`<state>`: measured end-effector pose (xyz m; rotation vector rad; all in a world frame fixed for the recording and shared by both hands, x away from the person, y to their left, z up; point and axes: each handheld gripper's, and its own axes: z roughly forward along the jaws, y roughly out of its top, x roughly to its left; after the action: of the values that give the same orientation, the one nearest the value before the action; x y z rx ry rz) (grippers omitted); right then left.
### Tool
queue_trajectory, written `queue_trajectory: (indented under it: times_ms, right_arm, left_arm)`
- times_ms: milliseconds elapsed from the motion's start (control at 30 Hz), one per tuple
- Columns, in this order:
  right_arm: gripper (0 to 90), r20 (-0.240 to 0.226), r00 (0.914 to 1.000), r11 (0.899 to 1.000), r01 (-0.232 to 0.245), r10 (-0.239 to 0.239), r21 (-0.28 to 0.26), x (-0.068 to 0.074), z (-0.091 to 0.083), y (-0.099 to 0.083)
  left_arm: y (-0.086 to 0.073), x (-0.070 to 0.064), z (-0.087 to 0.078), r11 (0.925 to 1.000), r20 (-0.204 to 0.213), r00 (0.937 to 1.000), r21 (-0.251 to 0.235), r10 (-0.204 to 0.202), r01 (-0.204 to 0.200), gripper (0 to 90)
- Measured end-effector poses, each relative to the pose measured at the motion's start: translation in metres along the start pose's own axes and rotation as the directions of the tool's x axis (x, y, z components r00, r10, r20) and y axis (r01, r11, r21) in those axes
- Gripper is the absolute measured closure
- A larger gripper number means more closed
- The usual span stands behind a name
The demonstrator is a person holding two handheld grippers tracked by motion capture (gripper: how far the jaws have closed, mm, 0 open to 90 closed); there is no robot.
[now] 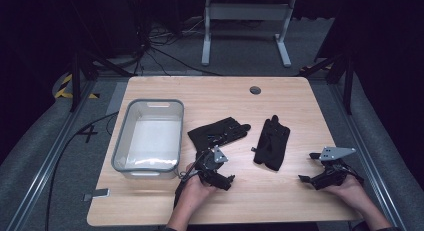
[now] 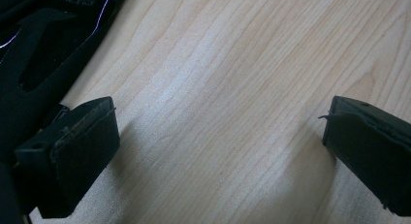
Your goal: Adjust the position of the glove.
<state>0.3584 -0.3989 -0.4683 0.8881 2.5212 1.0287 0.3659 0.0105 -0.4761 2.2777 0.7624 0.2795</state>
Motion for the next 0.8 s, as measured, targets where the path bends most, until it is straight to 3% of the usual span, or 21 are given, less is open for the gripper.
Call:
queue_trajectory:
  times_ms: [167, 367, 533, 633, 667, 700, 800]
  right_arm:
    - [2.8, -0.004, 0.9999, 1.0, -0.012, 0.012, -0.002, 0.002, -0.001, 0.0]
    - [22.2, -0.045, 0.9988, 1.0, -0.017, 0.016, -0.01, 0.002, -0.004, 0.01]
    - [43.5, -0.061, 0.9981, 1.0, 0.004, -0.005, -0.019, 0.001, -0.001, 0.026]
    - [61.7, -0.055, 0.9981, 0.999, 0.028, -0.029, -0.019, 0.0, 0.002, 0.036]
    - [61.7, -0.055, 0.9981, 0.999, 0.028, -0.029, -0.019, 0.0, 0.002, 0.036]
    - [72.2, -0.062, 0.9975, 0.999, 0.032, -0.033, -0.018, -0.002, 0.006, 0.044]
    - [86.9, -0.067, 0.9975, 1.0, 0.023, -0.024, -0.011, -0.006, 0.014, 0.055]
  left_arm:
    - [0.0, 0.0, 0.0, 1.0, 0.0, 1.0, -0.002, 0.0, 0.0, 0.0]
    - [0.0, 0.0, 0.0, 1.0, 0.002, 1.0, -0.003, 0.004, -0.004, 0.0]
    - [0.0, 0.0, 0.0, 1.0, 0.002, 1.0, -0.003, 0.004, -0.004, 0.0]
    - [0.0, 0.0, 0.0, 1.0, 0.003, 1.0, -0.003, 0.005, -0.005, 0.0]
    - [0.0, 0.0, 0.0, 1.0, 0.003, 1.0, -0.003, 0.005, -0.005, 0.0]
    - [0.0, 0.0, 0.0, 1.0, 0.003, 1.0, -0.003, 0.005, -0.005, 0.0]
    - [0.0, 0.0, 0.0, 1.0, 0.004, 1.0, -0.003, 0.005, -0.005, 0.1]
